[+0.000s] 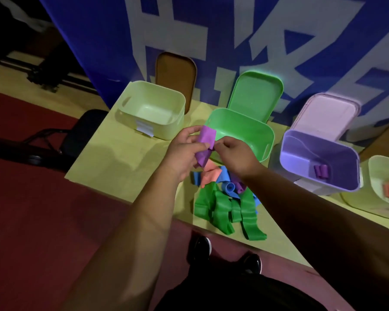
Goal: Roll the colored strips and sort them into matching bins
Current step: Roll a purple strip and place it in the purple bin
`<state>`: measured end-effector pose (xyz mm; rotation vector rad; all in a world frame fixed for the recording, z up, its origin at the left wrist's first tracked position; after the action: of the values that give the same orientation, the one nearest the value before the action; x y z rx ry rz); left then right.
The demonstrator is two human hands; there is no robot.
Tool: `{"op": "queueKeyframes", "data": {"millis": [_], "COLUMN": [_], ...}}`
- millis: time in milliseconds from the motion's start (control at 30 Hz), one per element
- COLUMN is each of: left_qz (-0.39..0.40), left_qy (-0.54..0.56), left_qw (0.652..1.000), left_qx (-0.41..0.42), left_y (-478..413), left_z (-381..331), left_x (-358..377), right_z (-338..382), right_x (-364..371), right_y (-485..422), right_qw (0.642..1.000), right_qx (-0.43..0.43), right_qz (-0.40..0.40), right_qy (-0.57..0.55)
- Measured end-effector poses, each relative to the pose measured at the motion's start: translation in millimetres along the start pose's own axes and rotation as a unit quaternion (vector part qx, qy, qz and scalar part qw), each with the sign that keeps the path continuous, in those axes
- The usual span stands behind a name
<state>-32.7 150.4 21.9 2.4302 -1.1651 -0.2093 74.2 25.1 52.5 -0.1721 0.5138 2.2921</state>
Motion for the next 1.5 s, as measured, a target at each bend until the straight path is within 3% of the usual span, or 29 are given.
{"op": "queueKeyframes", "data": {"millis": [233, 467, 667, 933, 1067, 1233, 1500], "left_qz": [-0.022, -0.06, -0.075, -0.073, -0.085, -0.072, -0.095], "left_qy": [-0.074, -0.148, -0.214, -0.244, -0.266, -0.278, -0.276], "left_qw": [0.996, 0.982, 0.966, 0.952, 0.946, 0.942, 0.927], "left_qx": [0.05, 0.1, 0.123, 0.168, 0.165, 0.174, 0.236], "left_y": [-4.3, 2.3, 9.8, 26.5, 34.3, 49.9, 71.2], "left_z": [-37.4, -76.7, -111.8, -150.9, -162.0, -175.9, -194.1], "left_x": [20.7, 55.6, 93.1, 144.8, 167.5, 197.7, 241.2], "right_z": [11.7, 13.9, 7.7, 15.8, 27.2, 41.1, 54.2], "right_x": [-22.9, -50.3, -76.6, -112.7, -146.0, -191.9, -236.8], "right_y": [8.6, 19.4, 21.0, 36.5, 36.7, 36.7, 50.6], "right_qw": [0.999, 0.991, 0.994, 0.986, 0.985, 0.979, 0.972], "right_qx": [0.003, -0.005, -0.026, -0.004, -0.034, -0.1, -0.162], "right_qz": [0.051, 0.111, 0.107, 0.126, 0.032, -0.124, -0.125], "right_qy": [0.014, -0.08, -0.007, -0.11, -0.164, -0.13, -0.117]}}
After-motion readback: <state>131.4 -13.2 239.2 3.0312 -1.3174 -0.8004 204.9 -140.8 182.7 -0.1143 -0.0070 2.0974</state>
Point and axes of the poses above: each hand's wrist, its own y-axis away from the middle knuckle, its own x-axis out of the palm, z = x × y, the point moved 5 cm from there along -y, towards the middle knuckle, and after that the axes turned 14 degrees about -y, right-handed, at the moved point
